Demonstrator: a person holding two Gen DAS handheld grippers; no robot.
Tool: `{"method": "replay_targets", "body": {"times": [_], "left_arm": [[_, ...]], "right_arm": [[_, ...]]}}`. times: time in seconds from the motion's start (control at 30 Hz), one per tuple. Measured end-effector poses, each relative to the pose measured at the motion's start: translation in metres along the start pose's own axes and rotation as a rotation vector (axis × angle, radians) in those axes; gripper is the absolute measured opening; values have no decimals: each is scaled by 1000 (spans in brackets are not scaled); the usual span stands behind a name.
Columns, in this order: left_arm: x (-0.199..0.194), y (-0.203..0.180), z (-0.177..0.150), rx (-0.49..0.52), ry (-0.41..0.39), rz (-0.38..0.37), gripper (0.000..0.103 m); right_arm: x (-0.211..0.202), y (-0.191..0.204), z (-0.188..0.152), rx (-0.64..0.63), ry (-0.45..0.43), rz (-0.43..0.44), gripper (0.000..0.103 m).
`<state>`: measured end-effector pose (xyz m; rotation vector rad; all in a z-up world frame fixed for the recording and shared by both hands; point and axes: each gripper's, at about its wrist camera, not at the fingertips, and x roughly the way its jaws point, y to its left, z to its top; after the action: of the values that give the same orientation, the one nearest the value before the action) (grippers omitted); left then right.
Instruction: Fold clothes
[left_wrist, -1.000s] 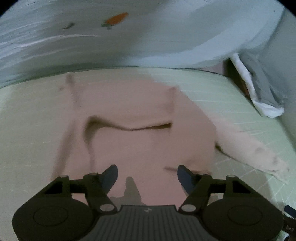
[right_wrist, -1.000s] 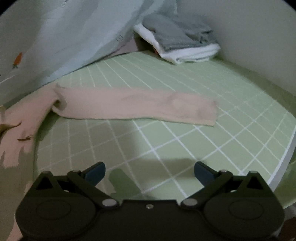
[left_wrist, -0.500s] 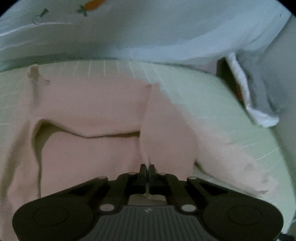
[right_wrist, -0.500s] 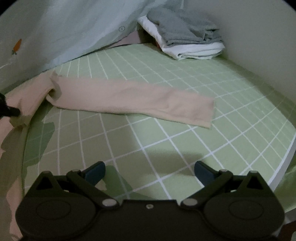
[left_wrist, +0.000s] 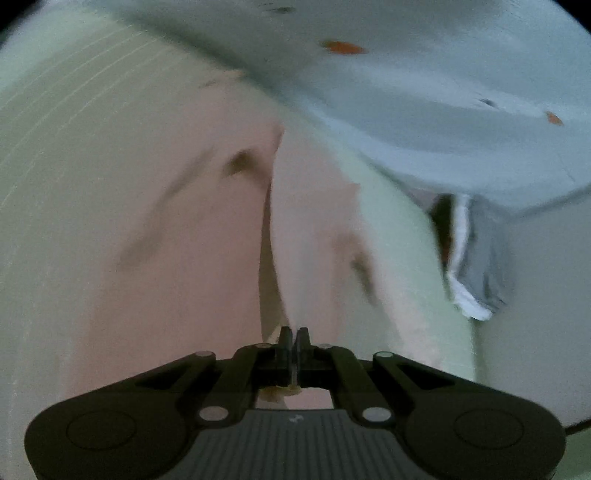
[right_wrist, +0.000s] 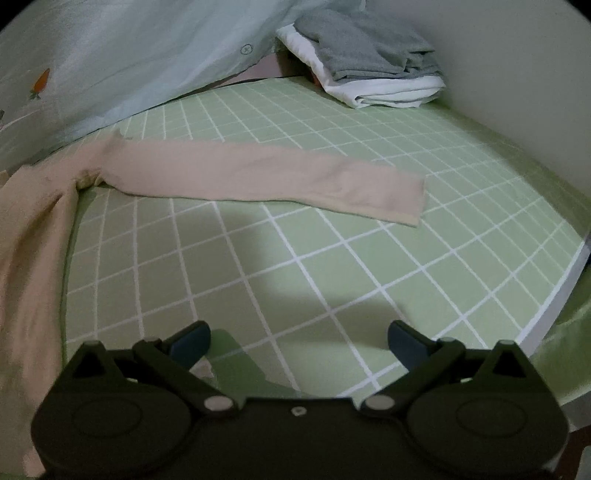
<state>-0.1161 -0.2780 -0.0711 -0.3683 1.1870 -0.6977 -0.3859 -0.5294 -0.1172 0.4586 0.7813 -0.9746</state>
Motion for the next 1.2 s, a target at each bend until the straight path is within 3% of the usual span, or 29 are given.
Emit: {"method": "replay_targets", "body": {"times": [0.13, 0.3, 0.57, 0.73, 0.9, 1.07, 1.2], "left_arm": [[-14, 48, -21, -136, 23, 39, 1], [-20, 83, -33, -224, 19, 69, 2], [-29, 82, -39, -166, -6, 93, 2], [-14, 93, -42, -199, 57, 149, 3], [-20, 87, -37, -171, 59, 118, 2], [-35, 79, -31, -226, 55, -31, 2], [-35, 84, -33, -224, 59, 6, 2]], "right_arm": [[0, 5, 1, -8, 10, 6, 103], [-2, 15, -1, -17, 12, 13, 103], [-7, 23, -5, -44, 29, 36, 103], [-11, 26, -9, -59, 32, 49, 103], [-13, 28, -12, -60, 28, 52, 103], [-14, 29, -13, -60, 29, 54, 103], [-14, 29, -14, -61, 19, 54, 103]]}}
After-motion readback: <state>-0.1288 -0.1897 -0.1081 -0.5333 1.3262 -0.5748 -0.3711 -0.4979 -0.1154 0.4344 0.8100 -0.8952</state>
